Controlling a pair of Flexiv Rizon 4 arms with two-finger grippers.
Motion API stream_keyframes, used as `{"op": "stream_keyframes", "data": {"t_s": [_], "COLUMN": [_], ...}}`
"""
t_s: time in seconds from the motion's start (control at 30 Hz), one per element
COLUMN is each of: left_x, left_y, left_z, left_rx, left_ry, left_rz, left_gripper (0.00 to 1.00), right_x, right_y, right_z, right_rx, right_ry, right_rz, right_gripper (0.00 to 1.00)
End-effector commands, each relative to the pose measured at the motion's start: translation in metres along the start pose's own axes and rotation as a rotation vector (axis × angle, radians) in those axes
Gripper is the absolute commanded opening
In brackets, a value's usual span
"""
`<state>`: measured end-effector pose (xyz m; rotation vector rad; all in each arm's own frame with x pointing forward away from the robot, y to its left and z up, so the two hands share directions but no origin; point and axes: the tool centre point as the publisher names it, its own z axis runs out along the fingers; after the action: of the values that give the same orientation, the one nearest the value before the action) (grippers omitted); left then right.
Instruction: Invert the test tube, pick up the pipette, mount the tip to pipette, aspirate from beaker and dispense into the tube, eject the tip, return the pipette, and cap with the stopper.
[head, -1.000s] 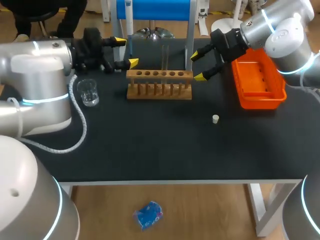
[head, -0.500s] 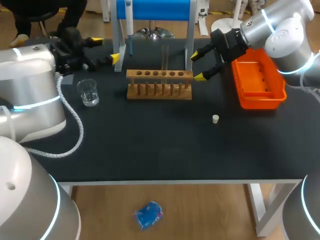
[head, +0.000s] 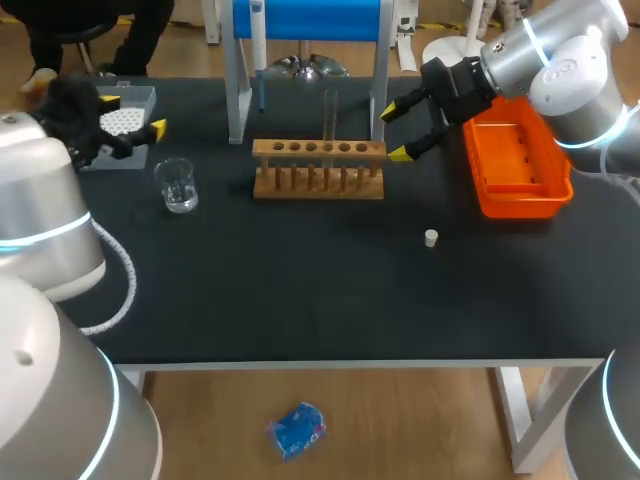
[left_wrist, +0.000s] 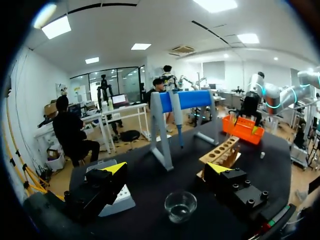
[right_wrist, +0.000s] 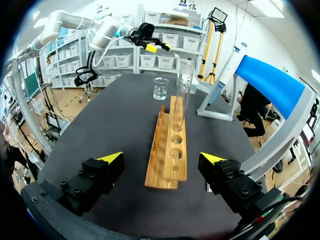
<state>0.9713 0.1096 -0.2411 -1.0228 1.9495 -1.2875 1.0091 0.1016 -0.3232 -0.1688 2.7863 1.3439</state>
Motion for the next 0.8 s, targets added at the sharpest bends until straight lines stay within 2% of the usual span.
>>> {"op": "stream_keyframes", "data": {"t_s": [0.03,0.13,0.23,0.33,0.5,0.6,0.8], "left_x": [0.003,0.003,0.003,0.003,0.003,0.002,-0.020], "left_y": [0.006,0.006,0.006,0.006,0.006,0.008,0.023], "left_z": [0.001,0.001,0.001,0.001,0.001,0.001,-0.012], "left_rx": [0.021,0.021,0.021,0.021,0.021,0.016,0.000], "left_ry": [-0.038,-0.038,-0.038,-0.038,-0.038,-0.024,-0.008], "left_rz": [0.000,0.000,0.000,0.000,0.000,-0.007,-0.029], "left_gripper": [1.00,1.00,1.00,1.00,1.00,1.00,1.00], "right_x": [-0.001,0.000,0.012,0.026,0.060,0.079,0.111], "right_y": [-0.001,0.001,0.006,0.014,0.029,0.037,0.057], "right_z": [0.000,-0.001,-0.004,-0.010,-0.014,-0.012,-0.010], "right_rx": [0.000,-0.014,-0.040,-0.109,-0.201,-0.224,-0.278], "right_ry": [0.002,0.000,0.000,0.001,0.019,0.030,0.046], "right_rz": [-0.001,0.000,-0.005,0.005,0.007,0.003,-0.011], "right_gripper": [1.00,1.00,1.00,1.00,1.00,1.00,1.00]}}
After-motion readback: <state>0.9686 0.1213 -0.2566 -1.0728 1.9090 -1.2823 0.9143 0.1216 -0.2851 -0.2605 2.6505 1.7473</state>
